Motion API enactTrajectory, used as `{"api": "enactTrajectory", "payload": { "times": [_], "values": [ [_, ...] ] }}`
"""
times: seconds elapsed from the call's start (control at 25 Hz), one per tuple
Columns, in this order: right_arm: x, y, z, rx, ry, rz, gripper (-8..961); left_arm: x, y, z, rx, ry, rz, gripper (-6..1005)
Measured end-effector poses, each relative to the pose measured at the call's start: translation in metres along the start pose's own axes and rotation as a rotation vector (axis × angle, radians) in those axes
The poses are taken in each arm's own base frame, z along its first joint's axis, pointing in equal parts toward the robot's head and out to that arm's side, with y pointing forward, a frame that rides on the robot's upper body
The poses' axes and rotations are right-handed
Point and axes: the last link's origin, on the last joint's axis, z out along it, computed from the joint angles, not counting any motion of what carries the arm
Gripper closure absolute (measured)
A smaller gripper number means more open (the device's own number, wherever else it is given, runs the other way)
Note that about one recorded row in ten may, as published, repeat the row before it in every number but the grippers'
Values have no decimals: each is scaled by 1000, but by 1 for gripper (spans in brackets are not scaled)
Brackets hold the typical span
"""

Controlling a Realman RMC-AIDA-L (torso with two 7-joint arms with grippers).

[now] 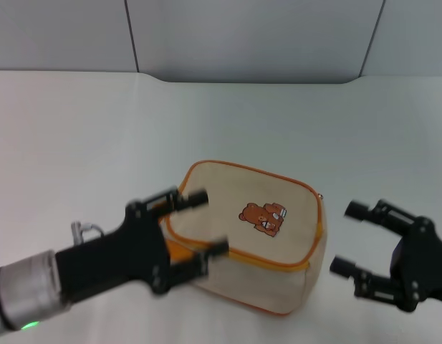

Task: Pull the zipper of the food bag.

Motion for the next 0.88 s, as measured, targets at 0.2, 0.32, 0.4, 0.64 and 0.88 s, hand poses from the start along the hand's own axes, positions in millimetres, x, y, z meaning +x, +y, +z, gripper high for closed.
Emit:
{"api": "enactTrajectory", "payload": {
  "times": [0.2,0.32,0.4,0.64,0.88],
  "values": [
    [-4,-2,9,-127,80,28,145,7,3,-21,-147,-88,-67,369],
    [-4,-3,14,-163,94,29,145,7,2,-27,-132,-110,-77,263],
    [-5,-2,17,-179,99,29,145,6,3,-30,-123,-112,-76,236],
    [-7,-3,20,-198,98,38,145,5,3,-31,-124,-116,-60,194],
    [-9,-4,22,-204,90,43,145,5,3,-31,-122,-118,-49,194]
  ]
}}
